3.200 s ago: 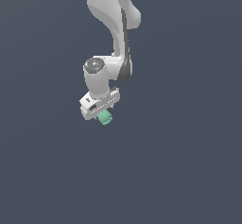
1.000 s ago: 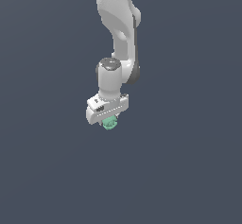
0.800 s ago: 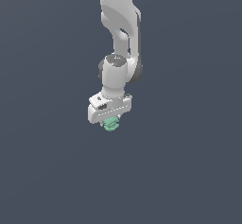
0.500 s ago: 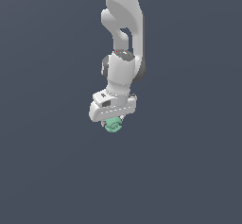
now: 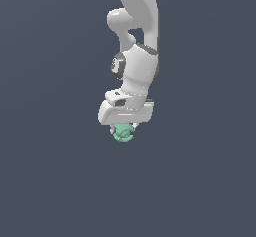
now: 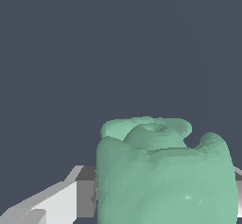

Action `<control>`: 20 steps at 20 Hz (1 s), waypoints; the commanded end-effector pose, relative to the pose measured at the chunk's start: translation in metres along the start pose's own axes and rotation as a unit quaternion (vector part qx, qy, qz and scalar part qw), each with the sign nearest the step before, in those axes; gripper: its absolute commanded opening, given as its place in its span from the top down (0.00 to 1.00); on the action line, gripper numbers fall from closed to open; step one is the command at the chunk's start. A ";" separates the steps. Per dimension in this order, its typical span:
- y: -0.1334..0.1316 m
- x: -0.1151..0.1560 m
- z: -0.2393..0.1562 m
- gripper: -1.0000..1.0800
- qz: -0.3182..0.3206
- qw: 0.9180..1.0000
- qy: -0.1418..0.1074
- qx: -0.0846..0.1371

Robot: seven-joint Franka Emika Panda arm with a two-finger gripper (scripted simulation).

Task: Pick up the object and move it to a goal position.

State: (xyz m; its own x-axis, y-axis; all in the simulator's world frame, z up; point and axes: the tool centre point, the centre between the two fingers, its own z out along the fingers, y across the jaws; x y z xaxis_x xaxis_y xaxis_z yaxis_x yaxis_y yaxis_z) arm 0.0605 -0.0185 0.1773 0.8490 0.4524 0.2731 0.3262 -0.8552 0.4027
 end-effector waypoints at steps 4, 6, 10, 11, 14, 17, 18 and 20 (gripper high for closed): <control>0.005 0.023 -0.018 1.00 0.021 0.999 0.017 -0.035; 0.007 0.031 -0.025 1.00 0.028 0.998 0.022 -0.048; 0.010 0.047 -0.039 1.00 0.044 0.996 0.034 -0.075; 0.011 0.051 -0.043 1.00 0.048 0.995 0.038 -0.081; 0.014 0.063 -0.055 1.00 0.060 0.992 0.047 -0.102; 0.016 0.075 -0.067 1.00 0.072 0.988 0.057 -0.124; 0.017 0.080 -0.072 1.00 0.077 0.987 0.060 -0.131; 0.018 0.088 -0.081 1.00 0.086 0.983 0.067 -0.147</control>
State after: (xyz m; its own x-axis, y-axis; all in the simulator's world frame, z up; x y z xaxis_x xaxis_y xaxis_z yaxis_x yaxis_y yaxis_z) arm 0.1047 0.0226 0.2710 0.8182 0.3607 0.4477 0.0579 -0.8264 0.5601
